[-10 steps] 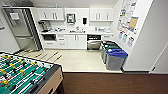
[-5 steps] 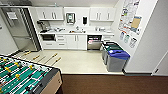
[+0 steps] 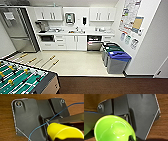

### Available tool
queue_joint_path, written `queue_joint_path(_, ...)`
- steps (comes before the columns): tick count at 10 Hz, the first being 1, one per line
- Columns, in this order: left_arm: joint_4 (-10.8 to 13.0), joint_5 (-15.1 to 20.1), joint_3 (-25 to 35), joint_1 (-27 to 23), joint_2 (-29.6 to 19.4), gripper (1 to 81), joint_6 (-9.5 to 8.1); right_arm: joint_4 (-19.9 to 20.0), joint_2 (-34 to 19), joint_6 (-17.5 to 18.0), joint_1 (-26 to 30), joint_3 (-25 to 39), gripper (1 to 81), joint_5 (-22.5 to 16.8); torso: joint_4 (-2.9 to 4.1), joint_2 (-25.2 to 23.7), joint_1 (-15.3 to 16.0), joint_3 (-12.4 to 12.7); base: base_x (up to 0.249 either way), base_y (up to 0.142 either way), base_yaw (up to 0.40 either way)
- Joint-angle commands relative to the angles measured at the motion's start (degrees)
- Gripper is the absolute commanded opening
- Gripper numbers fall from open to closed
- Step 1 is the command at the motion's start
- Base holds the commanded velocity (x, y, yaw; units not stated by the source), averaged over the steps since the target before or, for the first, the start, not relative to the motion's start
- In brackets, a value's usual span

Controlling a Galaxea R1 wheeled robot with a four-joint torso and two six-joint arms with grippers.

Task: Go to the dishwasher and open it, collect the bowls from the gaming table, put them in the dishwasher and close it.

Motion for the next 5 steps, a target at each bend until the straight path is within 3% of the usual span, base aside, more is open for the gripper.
queue_joint_path(1, 0.7, 2.1, -0.1, -1.3, -0.7, 1.0, 0.34, -0.3, 0.2, -0.1, 1.7, 0.5, 1.0, -2.7, 0.00, 0.0, 0.0, 0.0, 0.153, -0.063, 0.000)
queue_joint_path(5, 0.7, 2.1, 0.0, -1.3, -0.7, 1.0, 0.34, -0.3, 0.2, -0.1, 1.8, 0.5, 1.0, -2.7, 0.00, 0.0, 0.0, 0.0, 0.153, -0.063, 0.000)
